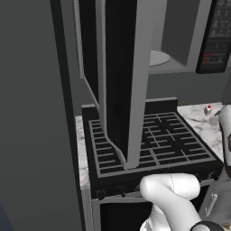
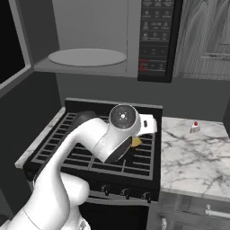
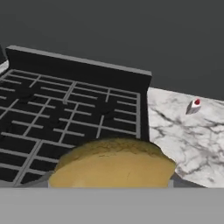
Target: Place the sponge inside the microwave to prepare for sanitizing.
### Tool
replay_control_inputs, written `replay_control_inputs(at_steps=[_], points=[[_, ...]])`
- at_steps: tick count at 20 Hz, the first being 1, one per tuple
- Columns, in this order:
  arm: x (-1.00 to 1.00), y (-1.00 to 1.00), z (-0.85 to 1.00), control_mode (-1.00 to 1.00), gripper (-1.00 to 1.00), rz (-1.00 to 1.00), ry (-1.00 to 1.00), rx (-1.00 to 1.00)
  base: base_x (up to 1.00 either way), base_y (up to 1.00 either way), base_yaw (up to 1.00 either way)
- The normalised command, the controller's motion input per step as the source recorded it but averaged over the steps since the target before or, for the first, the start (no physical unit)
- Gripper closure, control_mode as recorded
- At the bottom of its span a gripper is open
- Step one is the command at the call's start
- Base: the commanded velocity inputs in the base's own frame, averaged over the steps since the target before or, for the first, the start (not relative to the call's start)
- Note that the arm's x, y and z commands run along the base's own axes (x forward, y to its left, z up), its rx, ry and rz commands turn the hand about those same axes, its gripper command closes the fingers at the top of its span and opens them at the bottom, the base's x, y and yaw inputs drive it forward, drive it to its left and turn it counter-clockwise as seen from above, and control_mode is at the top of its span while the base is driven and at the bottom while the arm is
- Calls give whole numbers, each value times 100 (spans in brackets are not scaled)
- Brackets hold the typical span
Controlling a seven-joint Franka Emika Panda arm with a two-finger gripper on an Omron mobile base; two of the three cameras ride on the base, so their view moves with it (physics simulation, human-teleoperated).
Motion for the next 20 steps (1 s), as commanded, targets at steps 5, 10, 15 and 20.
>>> replay_control_inputs(at_steps=[5,10,15,20], points=[[-10,73,54,-100,100,13,2,-16,0,0,0],[-7,33,10,-100,100,4,2,-6,0,0,0],[-5,45,20,-100,100,-1,5,0,0,0,0],[-1,35,36,-100,100,-2,9,6,0,0,0]])
